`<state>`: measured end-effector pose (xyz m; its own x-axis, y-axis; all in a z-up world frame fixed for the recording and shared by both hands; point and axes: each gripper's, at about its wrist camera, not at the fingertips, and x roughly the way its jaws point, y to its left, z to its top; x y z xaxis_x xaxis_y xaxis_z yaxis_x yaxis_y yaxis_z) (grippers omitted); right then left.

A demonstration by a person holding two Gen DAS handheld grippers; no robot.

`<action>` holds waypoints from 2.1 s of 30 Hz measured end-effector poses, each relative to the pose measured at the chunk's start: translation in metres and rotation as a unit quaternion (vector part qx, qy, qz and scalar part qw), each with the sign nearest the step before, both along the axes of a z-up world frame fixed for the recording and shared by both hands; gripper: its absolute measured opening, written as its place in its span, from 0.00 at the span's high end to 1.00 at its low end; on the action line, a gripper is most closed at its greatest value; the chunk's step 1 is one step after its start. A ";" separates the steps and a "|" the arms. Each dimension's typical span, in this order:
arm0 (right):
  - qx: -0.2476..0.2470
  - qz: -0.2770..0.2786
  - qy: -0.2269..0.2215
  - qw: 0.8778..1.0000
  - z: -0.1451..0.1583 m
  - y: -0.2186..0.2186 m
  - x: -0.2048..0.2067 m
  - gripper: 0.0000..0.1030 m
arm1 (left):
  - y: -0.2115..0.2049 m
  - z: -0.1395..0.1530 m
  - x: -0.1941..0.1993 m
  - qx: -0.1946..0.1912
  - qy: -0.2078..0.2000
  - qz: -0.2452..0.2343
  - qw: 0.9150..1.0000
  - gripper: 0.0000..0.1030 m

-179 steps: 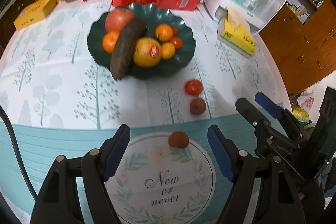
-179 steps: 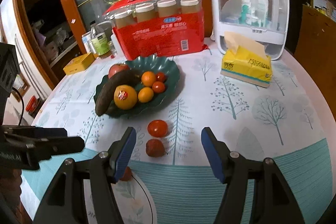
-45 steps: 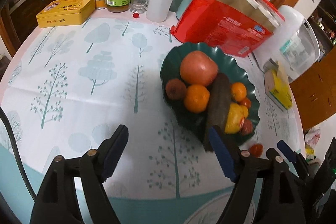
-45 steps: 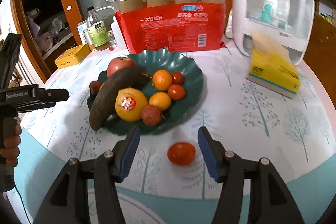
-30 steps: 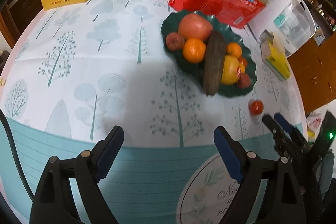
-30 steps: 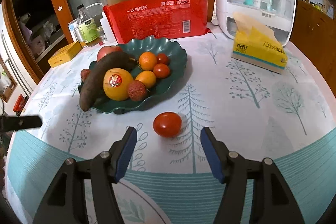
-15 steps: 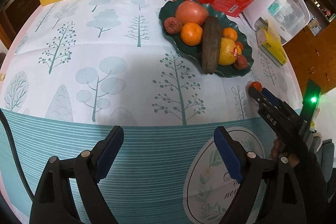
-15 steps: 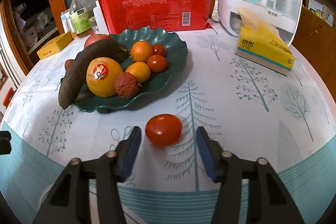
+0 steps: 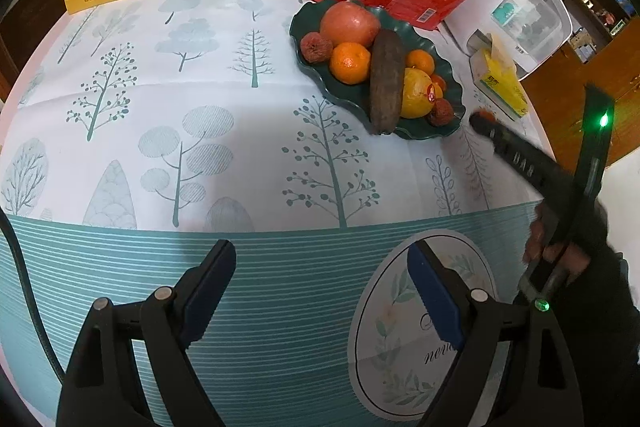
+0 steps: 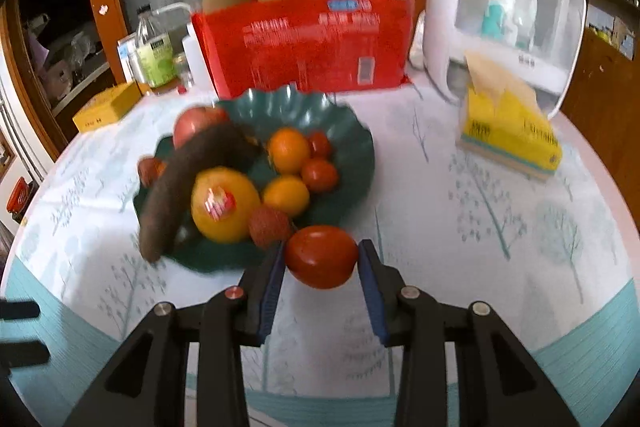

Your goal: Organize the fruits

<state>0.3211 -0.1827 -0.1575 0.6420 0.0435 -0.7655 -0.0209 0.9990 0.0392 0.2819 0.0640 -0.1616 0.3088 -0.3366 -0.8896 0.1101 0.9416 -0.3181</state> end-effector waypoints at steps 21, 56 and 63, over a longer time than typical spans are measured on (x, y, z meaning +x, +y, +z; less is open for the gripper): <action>0.019 0.012 -0.028 0.999 0.022 0.048 0.056 0.45 | 0.041 0.011 -0.016 -0.011 -0.002 0.014 1.000 0.16; 0.083 0.050 0.148 0.984 0.068 -0.055 -0.287 0.10 | -0.068 0.094 -0.246 0.095 -0.088 0.079 0.988 0.16; 0.089 0.069 0.132 0.985 0.124 -0.062 -0.313 0.08 | -0.090 0.147 -0.267 0.098 -0.109 0.057 0.988 0.10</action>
<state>0.0080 -0.2445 -0.0331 0.3993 0.2651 -0.8776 -0.1222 0.9641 0.2356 0.0144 -0.0265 -0.0148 0.5261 -0.1173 -0.8423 0.0456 0.9929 -0.1098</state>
